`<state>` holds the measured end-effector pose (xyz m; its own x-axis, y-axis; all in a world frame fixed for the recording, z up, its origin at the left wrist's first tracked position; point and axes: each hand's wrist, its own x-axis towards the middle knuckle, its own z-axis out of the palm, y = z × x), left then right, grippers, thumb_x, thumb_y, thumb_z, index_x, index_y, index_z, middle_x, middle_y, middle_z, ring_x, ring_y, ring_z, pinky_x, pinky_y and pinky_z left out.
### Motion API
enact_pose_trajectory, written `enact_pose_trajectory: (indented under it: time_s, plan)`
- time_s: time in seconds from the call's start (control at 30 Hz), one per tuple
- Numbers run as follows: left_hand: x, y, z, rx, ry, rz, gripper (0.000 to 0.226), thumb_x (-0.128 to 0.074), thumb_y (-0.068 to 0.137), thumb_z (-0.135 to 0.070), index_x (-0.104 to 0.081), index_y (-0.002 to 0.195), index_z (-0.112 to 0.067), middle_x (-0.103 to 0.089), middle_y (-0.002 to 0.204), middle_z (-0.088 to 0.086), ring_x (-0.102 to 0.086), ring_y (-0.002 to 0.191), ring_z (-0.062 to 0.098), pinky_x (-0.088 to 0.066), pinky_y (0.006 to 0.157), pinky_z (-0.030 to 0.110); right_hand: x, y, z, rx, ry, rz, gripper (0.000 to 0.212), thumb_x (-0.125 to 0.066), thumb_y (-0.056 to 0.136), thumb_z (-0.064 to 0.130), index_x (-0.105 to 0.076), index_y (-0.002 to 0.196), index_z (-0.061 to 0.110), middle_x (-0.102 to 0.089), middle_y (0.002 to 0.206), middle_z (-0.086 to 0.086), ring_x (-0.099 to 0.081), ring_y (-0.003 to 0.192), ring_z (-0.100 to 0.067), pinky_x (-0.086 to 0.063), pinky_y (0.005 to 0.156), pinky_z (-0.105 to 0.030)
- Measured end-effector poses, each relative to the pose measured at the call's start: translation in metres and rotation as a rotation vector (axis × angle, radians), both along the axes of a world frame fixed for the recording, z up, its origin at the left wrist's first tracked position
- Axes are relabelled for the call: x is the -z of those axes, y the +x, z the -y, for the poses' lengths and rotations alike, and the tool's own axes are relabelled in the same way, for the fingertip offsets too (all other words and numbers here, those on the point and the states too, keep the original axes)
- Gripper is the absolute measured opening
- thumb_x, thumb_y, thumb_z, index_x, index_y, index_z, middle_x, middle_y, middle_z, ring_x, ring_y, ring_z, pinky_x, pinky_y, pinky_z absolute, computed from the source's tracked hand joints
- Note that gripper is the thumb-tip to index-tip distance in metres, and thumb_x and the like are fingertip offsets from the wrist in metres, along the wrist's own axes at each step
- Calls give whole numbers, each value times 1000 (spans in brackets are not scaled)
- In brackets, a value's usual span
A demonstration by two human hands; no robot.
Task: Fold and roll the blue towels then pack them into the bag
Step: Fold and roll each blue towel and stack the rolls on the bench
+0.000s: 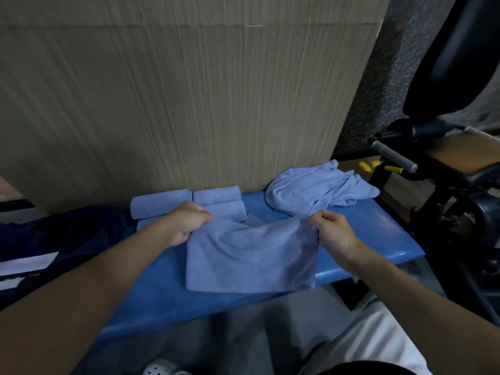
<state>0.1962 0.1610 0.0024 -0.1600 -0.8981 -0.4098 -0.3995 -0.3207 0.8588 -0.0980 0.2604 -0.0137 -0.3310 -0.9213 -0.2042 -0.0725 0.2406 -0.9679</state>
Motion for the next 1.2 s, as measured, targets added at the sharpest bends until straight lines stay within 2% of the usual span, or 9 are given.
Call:
enact_pose_trajectory:
  time_s: [0.03,0.1,0.33,0.47,0.67,0.83,1.0,1.13,1.2]
  plan:
    - [-6,2,-1,-31,-50,-48,4,-57,92,-4,-60,92,-5,-59,89,14,-56,84,25,-46,75,38,-5,-1,-2,-7,-22,4,30,-54,89,8,-41,63,14,-36,62,-1,-35,64,-17,-32,58,-32]
    - [-17,4,-3,-117,-119,-129,24,-61,91,-8,-63,112,3,-70,100,18,-63,91,28,-53,82,42,-16,-3,-5,0,-72,14,29,-54,90,7,-41,65,13,-34,63,-3,-33,64,-18,-31,58,-33]
    - [-71,20,-17,-203,-549,-227,21,-57,94,1,-71,100,-13,-67,85,-2,-59,83,12,-48,81,26,-65,-12,-15,120,-238,-9,13,-58,73,19,-49,65,14,-42,70,-10,-41,69,-21,-38,59,-34]
    - [-108,33,-21,-173,-667,-213,26,-58,92,5,-68,105,-15,-68,70,-14,-63,68,-4,-50,73,14,-97,-17,-16,134,-303,-73,26,-54,88,3,-45,66,14,-40,61,-5,-39,57,-16,-36,51,-28]
    - [-142,45,-28,-161,-795,-156,30,-64,88,7,-65,116,-3,-69,76,-6,-62,62,-5,-51,69,8,-130,-15,-11,113,-433,-77,23,-55,90,-1,-55,92,21,-44,70,-4,-41,66,-15,-36,56,-29]
    - [-157,50,-33,-146,-868,-54,31,-67,85,6,-66,114,-5,-64,79,4,-59,60,-7,-48,67,4,-145,-8,-13,-18,-462,-39,18,-58,91,-3,-64,91,15,-59,76,-4,-55,69,-11,-44,65,-25]
    - [-161,57,-37,-160,-892,8,25,-70,85,2,-68,108,-6,-61,75,5,-58,59,-6,-48,67,5,-141,-8,-11,-157,-343,-408,39,-64,84,-7,-58,118,11,-61,100,-7,-58,90,-15,-50,74,-27]
    - [-162,60,-39,-141,-918,71,21,-70,85,3,-69,105,-5,-57,69,1,-56,53,-8,-46,61,3,-139,-12,-9,-143,-384,-512,17,-63,90,3,-65,105,9,-68,100,-13,-64,93,-22,-56,81,-39]
    - [-161,64,-37,-133,-936,125,19,-69,85,1,-71,104,-3,-58,67,0,-55,53,-8,-45,59,3,-142,-14,-9,-150,-393,-548,11,-63,92,9,-65,96,-1,-61,81,-13,-58,76,-18,-52,69,-34]
